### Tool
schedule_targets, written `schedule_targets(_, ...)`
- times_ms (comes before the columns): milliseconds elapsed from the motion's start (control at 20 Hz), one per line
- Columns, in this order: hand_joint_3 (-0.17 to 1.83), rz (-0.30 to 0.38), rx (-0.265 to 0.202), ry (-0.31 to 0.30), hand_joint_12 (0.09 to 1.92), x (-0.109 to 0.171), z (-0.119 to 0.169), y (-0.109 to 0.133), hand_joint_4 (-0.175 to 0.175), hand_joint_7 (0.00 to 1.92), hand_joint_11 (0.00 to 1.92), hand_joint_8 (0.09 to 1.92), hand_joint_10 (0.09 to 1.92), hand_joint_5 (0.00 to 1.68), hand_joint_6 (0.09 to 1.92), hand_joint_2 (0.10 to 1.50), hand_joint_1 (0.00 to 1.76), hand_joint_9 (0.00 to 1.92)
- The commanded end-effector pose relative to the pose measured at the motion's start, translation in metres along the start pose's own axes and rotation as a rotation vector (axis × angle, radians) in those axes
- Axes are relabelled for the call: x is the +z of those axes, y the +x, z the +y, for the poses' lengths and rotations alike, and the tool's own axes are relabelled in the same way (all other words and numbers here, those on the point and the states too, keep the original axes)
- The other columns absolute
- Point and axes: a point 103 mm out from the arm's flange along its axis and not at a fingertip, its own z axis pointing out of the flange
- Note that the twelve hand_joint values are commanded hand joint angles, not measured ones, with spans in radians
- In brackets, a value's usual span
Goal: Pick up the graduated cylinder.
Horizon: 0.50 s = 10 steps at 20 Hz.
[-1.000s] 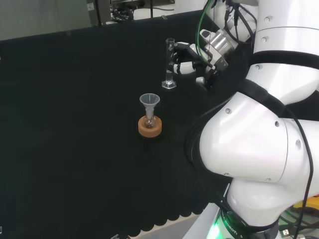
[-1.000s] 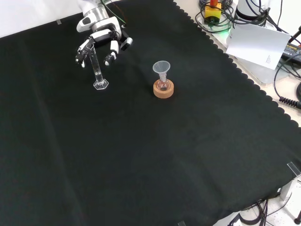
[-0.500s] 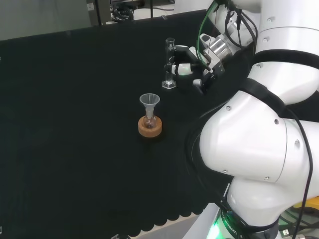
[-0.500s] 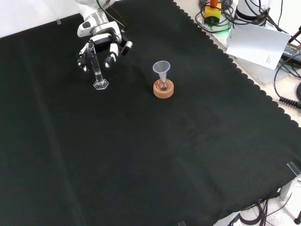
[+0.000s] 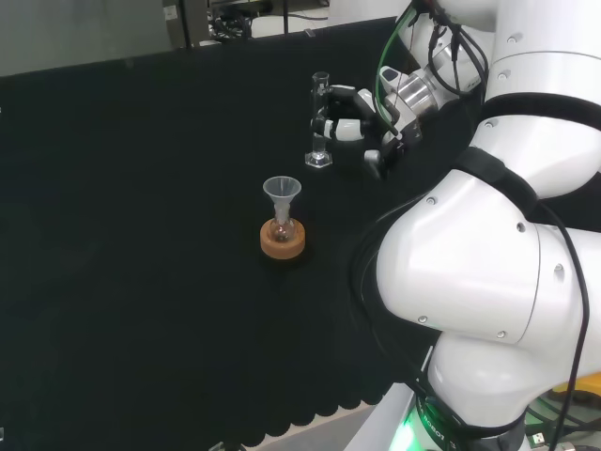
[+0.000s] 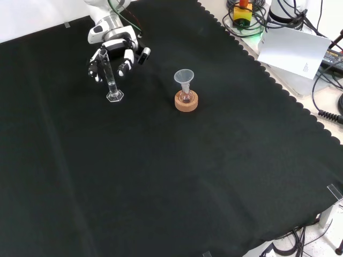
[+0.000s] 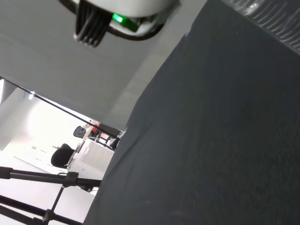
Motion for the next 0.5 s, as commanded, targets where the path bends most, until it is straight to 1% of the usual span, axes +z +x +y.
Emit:
schedule_targets(50,0.49,-0.004,-0.008,0.005,1.1,0.0035,0.0033,0.0015,-0.016,0.5,0.66,0.62,0.43,0.58,0.35,0.69,1.02,0.8)
schedule_targets(250,0.48,-0.008,-0.001,0.003,1.08,0.0054,0.0044,-0.0008,-0.018,0.51,0.7,0.63,0.41,0.56,0.44,0.7,1.03,0.85)
schedule_targets(500,0.5,-0.005,-0.002,0.001,1.04,0.0087,0.0053,-0.0034,-0.019,0.55,0.78,0.64,0.39,0.59,0.54,0.73,1.07,0.89)
